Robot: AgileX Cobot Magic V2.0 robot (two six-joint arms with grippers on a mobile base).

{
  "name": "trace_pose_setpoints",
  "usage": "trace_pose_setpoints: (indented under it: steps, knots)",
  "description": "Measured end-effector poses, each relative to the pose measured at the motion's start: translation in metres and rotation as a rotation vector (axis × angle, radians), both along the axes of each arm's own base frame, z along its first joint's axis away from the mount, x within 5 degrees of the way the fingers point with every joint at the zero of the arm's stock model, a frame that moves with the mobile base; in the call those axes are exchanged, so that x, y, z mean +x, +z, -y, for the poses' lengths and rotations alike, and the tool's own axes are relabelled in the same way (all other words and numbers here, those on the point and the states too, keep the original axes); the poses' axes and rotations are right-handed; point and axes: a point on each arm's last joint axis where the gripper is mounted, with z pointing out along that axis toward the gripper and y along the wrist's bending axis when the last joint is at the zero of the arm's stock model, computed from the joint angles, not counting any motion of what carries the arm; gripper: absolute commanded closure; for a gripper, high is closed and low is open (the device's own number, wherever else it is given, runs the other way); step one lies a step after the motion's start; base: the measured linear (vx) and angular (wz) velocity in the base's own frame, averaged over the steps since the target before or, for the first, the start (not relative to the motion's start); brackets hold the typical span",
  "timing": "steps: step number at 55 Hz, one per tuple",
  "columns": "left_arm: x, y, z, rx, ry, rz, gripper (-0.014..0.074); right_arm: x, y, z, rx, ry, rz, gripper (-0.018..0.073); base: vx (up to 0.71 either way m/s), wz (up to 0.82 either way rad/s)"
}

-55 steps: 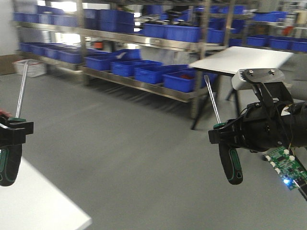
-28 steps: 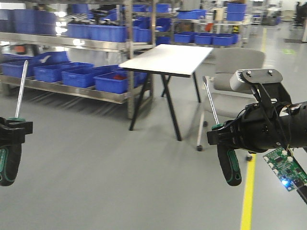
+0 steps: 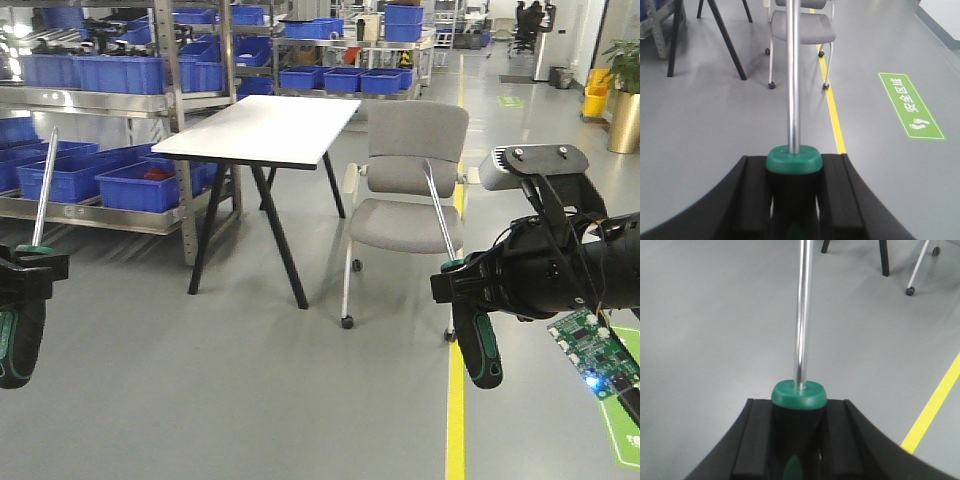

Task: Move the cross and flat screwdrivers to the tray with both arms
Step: 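Drive the base away from the table holding both screwdrivers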

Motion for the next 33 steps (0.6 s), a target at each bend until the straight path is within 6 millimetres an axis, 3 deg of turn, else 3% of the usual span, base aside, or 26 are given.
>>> trace_pose_setpoints:
  steps: [18, 33]
  knots:
    - [0.0, -0.0002, 0.0, 0.0, 0.0, -0.001, 0.0596, 0.0001, 0.0001, 0.0, 0.0, 0.0, 0.001, 0.0567, 0.42, -0.19]
    - [0.0, -0.0003, 0.0, 0.0, 0.0, -0.001, 0.0596, 0.0001, 0.0001, 0.0, 0.0, 0.0, 0.001, 0.0567, 0.48, 0.07]
